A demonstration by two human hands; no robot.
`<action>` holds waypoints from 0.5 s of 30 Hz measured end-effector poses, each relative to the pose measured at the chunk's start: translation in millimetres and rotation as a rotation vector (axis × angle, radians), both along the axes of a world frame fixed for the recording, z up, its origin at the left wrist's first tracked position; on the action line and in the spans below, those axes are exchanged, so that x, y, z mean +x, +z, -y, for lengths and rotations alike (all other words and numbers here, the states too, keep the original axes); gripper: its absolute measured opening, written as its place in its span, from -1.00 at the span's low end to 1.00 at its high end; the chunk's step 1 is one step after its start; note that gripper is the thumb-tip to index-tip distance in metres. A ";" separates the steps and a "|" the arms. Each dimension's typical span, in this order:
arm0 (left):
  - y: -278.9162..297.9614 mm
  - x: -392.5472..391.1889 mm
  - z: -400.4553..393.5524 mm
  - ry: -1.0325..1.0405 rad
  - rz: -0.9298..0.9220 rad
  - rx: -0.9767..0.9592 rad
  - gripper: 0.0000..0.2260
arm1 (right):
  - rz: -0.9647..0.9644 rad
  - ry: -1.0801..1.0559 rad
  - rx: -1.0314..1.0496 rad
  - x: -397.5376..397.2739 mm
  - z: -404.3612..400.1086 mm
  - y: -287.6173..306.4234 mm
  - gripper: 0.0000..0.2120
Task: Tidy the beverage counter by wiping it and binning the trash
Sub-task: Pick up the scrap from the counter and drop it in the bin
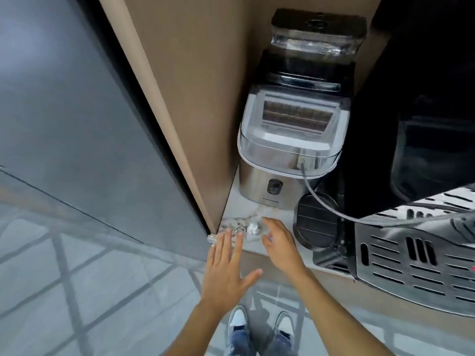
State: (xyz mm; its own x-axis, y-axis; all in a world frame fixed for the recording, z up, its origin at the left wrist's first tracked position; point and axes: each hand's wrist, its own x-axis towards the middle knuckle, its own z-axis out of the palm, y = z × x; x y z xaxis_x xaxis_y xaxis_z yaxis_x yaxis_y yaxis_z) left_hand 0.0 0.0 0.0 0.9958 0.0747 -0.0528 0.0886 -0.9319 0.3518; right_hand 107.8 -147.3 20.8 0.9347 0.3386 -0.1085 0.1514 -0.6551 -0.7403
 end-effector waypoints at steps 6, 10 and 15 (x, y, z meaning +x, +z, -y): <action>-21.4 7.5 -4.8 -0.074 -0.115 0.049 -0.16 | 0.084 0.268 -0.257 24.8 -15.5 -22.4 -0.45; -27.9 4.6 -9.4 -0.113 -0.172 0.062 -0.19 | -0.035 0.232 -0.216 35.2 -17.3 -31.2 -0.69; -31.2 2.7 -12.8 -0.206 -0.198 0.094 -0.24 | -0.039 0.143 -0.212 29.9 -13.0 -31.1 -0.74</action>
